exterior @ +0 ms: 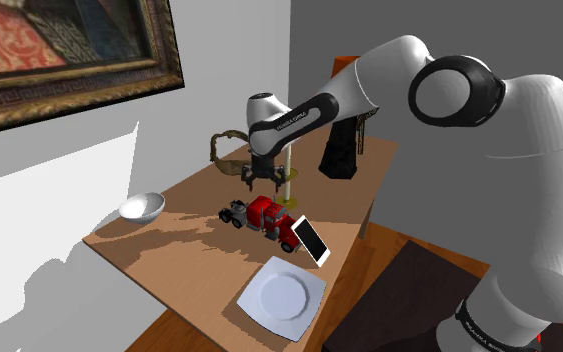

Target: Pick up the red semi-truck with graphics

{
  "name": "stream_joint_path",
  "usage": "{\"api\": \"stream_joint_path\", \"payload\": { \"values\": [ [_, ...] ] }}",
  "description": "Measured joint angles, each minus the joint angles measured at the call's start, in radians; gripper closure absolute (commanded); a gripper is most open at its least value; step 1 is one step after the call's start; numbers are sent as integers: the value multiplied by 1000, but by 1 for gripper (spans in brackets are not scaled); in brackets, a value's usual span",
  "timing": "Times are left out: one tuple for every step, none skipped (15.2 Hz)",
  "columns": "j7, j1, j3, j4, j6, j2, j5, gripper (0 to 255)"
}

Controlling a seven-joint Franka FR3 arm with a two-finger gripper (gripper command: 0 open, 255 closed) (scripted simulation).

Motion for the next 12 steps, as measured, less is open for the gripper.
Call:
{"api": "stream_joint_path", "payload": {
  "values": [
    [3, 1, -2, -1, 8, 8, -2, 0],
    [4, 1, -3, -11, 21, 11, -4, 0],
    [6, 2, -4, -16, 32, 16, -6, 0],
    [9, 4, -5, -15, 42, 28, -9, 0],
    [11, 5, -6, -15, 48, 34, -10, 0],
    [11, 5, -7, -15, 51, 37, -11, 255],
    [11, 5, -7, -14, 52, 38, -11, 255],
    [11, 5, -8, -14, 52, 38, -11, 255],
    [11, 5, -8, -14, 53, 38, -12, 255],
    [11, 5, -8, -14, 53, 38, -12, 255],
    [11, 5, -8, -14, 53, 38, -12, 255],
    [11, 4, -8, -14, 54, 38, -12, 255]
  ]
}}
